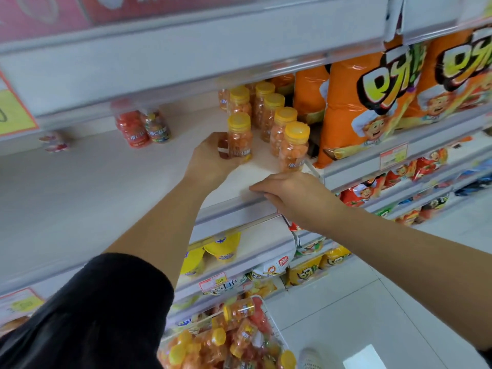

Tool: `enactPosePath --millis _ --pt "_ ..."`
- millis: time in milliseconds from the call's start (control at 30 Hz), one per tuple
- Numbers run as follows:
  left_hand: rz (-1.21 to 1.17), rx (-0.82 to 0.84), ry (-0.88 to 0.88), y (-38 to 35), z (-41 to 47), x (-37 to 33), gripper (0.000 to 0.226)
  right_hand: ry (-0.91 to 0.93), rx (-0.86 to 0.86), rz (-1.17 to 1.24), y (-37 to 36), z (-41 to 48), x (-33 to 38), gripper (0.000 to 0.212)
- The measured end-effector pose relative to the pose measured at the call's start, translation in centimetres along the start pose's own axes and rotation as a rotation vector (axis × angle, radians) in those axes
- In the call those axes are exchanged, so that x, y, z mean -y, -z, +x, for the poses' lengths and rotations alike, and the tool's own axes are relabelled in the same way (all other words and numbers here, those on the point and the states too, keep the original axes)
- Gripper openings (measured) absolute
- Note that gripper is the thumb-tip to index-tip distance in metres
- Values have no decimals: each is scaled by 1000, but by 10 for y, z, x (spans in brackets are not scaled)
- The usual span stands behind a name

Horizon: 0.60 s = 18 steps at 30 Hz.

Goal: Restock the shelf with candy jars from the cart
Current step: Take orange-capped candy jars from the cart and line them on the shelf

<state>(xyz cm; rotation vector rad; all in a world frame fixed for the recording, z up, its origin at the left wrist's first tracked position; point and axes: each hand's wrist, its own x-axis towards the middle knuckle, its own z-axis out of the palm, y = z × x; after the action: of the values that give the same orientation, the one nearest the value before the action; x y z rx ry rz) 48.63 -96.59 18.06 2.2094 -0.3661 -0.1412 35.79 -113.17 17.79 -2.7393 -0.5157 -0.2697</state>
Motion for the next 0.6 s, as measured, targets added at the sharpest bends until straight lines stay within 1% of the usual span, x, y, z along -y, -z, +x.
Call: enactPosePath --millis 233,367,600 --pt "-39 -82 27 -18 17 -10 56 67 -74 8 -3 -1 -3 33" --pt "-40 -115 48 -25 24 -12 58 78 -94 5 -8 -1 -6 37" --pt "-18 -151 82 -31 30 -14 60 89 -101 -1 -11 0 -9 36"
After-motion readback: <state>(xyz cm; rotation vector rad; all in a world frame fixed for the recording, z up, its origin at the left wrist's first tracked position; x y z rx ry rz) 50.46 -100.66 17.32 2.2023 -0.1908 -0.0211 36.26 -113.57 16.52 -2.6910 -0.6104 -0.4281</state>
